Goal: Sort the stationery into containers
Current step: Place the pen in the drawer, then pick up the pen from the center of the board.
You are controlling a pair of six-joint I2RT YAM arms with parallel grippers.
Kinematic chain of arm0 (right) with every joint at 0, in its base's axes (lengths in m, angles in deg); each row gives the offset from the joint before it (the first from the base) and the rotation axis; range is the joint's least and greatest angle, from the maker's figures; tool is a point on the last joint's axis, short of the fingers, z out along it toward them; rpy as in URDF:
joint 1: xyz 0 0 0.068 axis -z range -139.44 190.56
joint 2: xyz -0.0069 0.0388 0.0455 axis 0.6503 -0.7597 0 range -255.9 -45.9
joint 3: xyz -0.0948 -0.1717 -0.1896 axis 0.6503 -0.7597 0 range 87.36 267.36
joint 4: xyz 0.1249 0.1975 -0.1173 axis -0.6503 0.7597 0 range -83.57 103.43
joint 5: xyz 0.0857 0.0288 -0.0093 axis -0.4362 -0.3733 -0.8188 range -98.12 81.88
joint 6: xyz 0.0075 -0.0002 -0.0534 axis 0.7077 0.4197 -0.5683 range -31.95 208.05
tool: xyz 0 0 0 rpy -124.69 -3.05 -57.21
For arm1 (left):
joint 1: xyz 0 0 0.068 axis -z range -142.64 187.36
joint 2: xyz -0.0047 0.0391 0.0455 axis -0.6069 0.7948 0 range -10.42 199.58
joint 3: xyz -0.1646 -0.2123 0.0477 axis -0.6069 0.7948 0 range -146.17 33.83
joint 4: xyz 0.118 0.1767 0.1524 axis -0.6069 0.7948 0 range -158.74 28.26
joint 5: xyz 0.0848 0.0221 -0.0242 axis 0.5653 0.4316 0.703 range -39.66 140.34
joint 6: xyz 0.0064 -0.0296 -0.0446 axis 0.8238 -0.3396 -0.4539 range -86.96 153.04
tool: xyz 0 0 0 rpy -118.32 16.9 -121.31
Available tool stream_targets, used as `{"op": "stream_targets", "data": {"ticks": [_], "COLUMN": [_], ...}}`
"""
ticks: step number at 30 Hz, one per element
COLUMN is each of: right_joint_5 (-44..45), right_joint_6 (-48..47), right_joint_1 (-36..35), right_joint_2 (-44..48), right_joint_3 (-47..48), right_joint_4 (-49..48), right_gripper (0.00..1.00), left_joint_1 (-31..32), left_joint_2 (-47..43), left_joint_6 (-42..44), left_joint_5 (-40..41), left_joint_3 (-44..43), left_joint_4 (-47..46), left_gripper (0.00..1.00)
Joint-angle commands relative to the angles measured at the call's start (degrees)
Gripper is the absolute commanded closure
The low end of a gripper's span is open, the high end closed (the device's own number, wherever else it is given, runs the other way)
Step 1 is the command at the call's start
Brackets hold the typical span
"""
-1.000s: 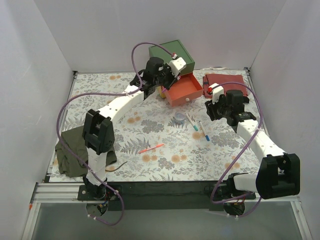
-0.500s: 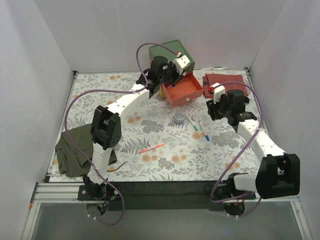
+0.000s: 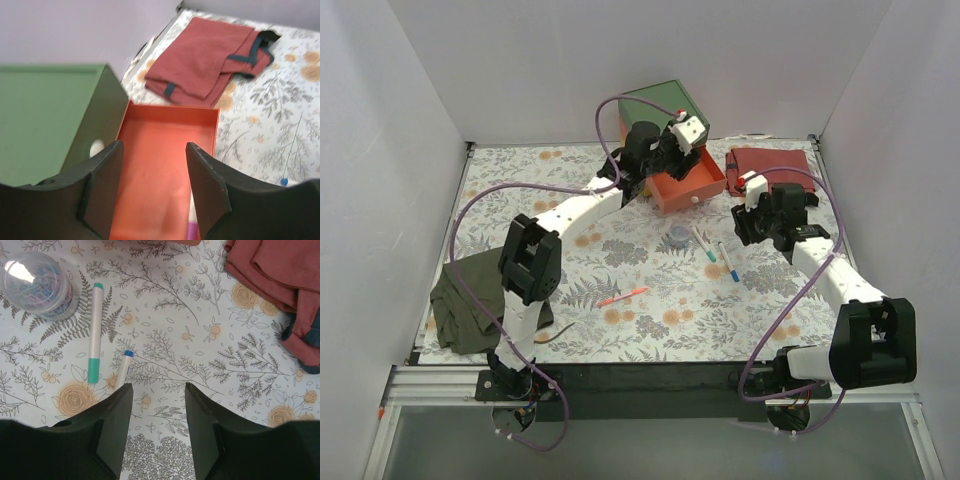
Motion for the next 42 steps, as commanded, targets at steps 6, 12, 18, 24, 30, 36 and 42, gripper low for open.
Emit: {"op": "stream_targets", "data": {"ticks": [6,12,18,24,30,36,42], "right_joint_5": [-1.9,-2.4,-2.2,-2.3,-2.6,-1.5,-0.1], "right_joint_6": [3.8,4.4,4.6,5.3,6.3,6.6,5.6], "right_joint_1": [0.2,0.1,-0.9,-1.3,-2.0,-3.0,-3.0], "right_joint_2": [-1.5,-3.3,-6.0,-9.0,-10.6,-14.1,-17.0], "right_joint_3": [-5.0,-6.3,-5.4,-3.6,-2.9,-2.8,-2.8], "right_joint_4": [0.5,1.2,1.0,1.4,1.1,0.7,0.7], "right_gripper": [0.48,0.51,0.51,0.47,0.47,0.47,0.63], "left_joint_1": [-1.9,-14.9,-21.3,-24.2,-25.3,-25.7,-25.6], "left_joint_2": [-27.4,-32.9,-34.3,-34.6,-34.0,-34.4,-35.0], "left_joint_6": [-5.2,-28.6,-30.0,-32.4,-32.9,-32.7,-32.8], "left_joint_5": [28.7,30.6,32.3,31.5,31.2,31.1,31.4], "left_joint_3": [29.9,35.2,44.1,47.2,47.5,47.5,48.4], "left_joint_4": [-29.2,-4.0,-2.7,-0.1,2.0,2.4,2.4], "left_gripper": [0.19,0.16,0.16,0.14,0.13,0.13,0.13]}}
